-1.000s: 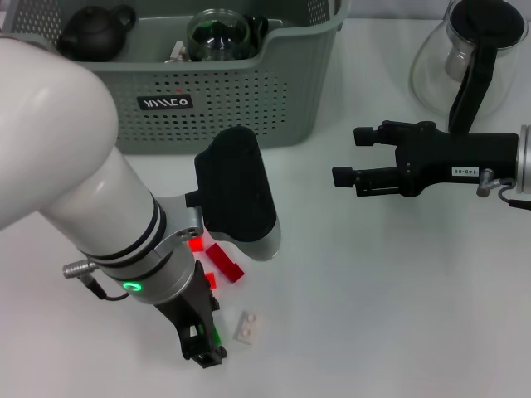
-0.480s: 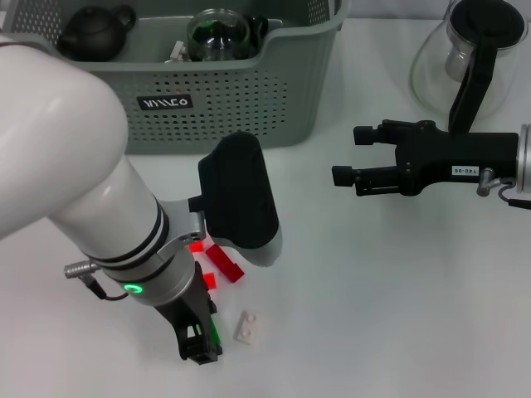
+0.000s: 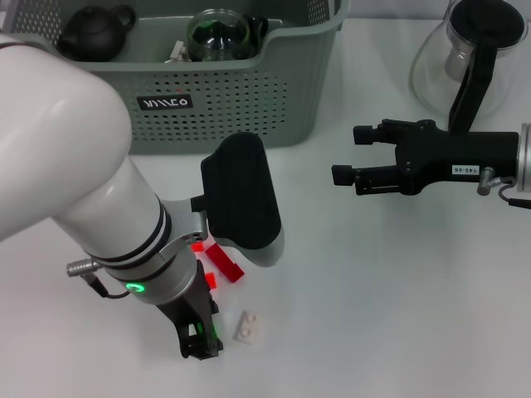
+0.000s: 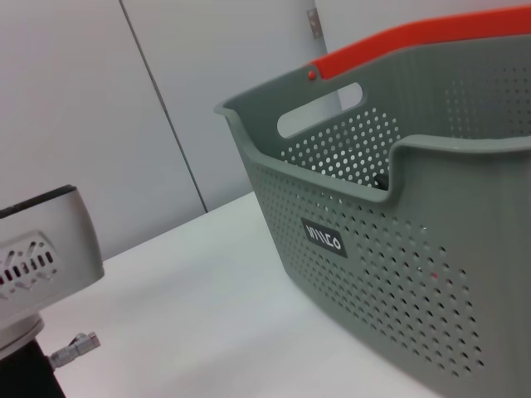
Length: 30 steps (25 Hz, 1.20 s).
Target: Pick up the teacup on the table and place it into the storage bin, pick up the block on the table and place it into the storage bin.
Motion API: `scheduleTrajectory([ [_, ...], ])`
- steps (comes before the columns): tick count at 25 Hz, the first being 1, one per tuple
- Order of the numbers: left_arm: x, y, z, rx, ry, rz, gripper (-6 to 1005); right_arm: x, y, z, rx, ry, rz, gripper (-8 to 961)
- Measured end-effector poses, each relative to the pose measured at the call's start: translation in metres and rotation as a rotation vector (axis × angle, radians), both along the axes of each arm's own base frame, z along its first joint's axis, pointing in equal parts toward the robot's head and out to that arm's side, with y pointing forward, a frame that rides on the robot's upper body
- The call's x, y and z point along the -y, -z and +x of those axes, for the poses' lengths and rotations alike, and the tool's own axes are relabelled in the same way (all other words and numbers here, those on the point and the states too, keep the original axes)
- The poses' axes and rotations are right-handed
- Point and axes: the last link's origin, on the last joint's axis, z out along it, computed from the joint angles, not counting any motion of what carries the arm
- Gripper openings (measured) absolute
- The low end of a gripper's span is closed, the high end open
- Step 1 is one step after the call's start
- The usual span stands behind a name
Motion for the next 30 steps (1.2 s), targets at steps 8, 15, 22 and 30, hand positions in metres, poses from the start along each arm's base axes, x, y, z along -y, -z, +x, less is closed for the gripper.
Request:
scheduleTrajectory([
  [8,-0.005,-0.035,0.024,0.048,0.04,0.095,432,0.0,0.0,0.0,-0.001,0.001,-0.001,942],
  [15,-0.046,-0.163,0.055,0.376,-0.03,0.537,442,0.0,-0.002,0.001,-0.001,0.0,-0.005,942],
  [22,-0.1,-0.255,0.045,0.626,-0.102,0.802,453,0.004,-0.006,0.003,-0.01,-0.001,-0.012,941],
  [30,-0.166,-0.232,0.03,0.659,-0.211,0.806,465,0.004,-0.005,0.0,-0.007,-0.017,-0.02,941],
])
